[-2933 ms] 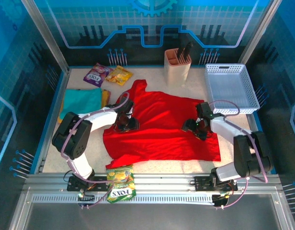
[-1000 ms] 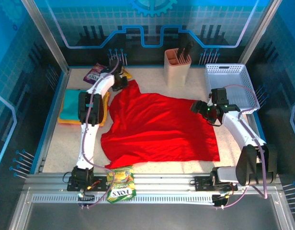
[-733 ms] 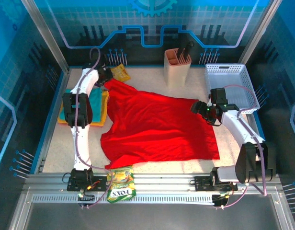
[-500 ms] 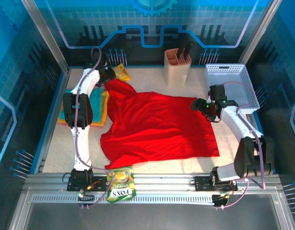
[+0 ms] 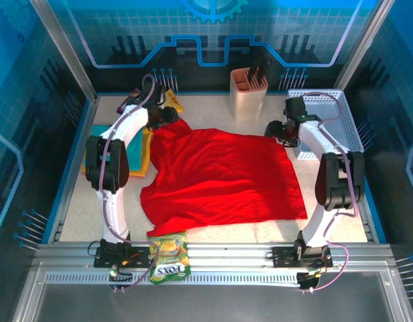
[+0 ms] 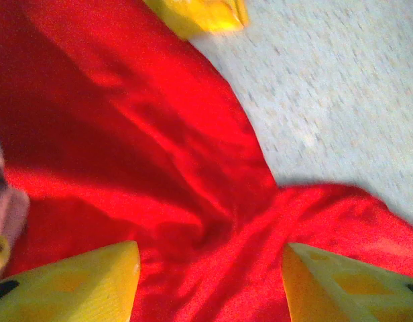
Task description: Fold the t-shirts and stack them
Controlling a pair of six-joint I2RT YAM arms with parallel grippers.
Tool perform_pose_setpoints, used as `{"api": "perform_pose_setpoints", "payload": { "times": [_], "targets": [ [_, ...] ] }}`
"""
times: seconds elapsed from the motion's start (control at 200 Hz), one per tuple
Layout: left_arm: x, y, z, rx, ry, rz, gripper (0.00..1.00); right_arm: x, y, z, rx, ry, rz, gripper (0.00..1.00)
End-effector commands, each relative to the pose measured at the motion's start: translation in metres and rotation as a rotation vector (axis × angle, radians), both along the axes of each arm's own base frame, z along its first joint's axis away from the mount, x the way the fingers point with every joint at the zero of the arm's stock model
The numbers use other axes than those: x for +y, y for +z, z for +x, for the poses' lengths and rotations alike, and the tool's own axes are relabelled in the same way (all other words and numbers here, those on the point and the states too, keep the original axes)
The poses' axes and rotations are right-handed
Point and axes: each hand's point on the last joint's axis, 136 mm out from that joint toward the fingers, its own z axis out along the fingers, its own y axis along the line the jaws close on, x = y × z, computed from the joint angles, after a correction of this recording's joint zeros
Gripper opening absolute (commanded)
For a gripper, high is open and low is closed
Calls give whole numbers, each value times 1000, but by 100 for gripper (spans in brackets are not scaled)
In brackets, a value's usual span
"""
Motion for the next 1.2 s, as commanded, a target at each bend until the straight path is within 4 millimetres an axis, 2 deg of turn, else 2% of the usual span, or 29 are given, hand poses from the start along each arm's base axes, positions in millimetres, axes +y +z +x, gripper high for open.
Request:
{"api": "perform_pose_setpoints", "payload": {
  "times": [0.0, 0.07, 0.14, 0.175, 0.25, 0.35, 0.5, 0.66, 0.826, 1.026, 1.041, 1.066, 1.151, 1.191],
  "targets": [
    [-12, 17, -24, -33, -22, -18, 59, 0, -7, 16, 30, 24, -79, 69],
    [-17, 14, -43, -24, -34, -19, 59, -1, -15, 27, 50, 24, -95, 60],
    [-22, 13, -61, -15, -52, -16, 59, -2, -23, 37, 76, 12, -103, 58],
    [-24, 12, -69, -10, -59, -11, 59, -2, -27, 41, 85, 6, -108, 52],
    [-26, 13, -85, -10, -70, -5, 59, -3, -34, 50, 97, -7, -126, 48],
    [-29, 15, -103, -6, -84, -11, 59, -1, -50, 53, 157, -6, -136, 42],
    [-27, 18, -126, -2, -93, -7, 60, 1, -62, 48, 195, -1, -171, 41],
    [-26, 11, -141, 15, -95, -12, 60, -4, -73, 42, 226, -7, -198, 43],
    [-29, 5, -147, 27, -99, -21, 60, -4, -84, 42, 260, -8, -191, 43],
    [-30, 5, -151, 23, -103, -19, 60, -2, -84, 46, 274, -11, -164, 43],
    [-30, 5, -151, 23, -104, -19, 60, -3, -96, 43, 300, -10, -164, 42],
    [-30, 5, -151, 23, -104, -19, 60, -2, -99, 42, 309, -12, -159, 42],
    [-29, 6, -152, 23, -104, -16, 60, -4, -101, 42, 308, -25, -141, 37],
    [-29, 6, -152, 22, -105, -12, 60, -4, -98, 44, 292, -29, -135, 29]
  ]
}}
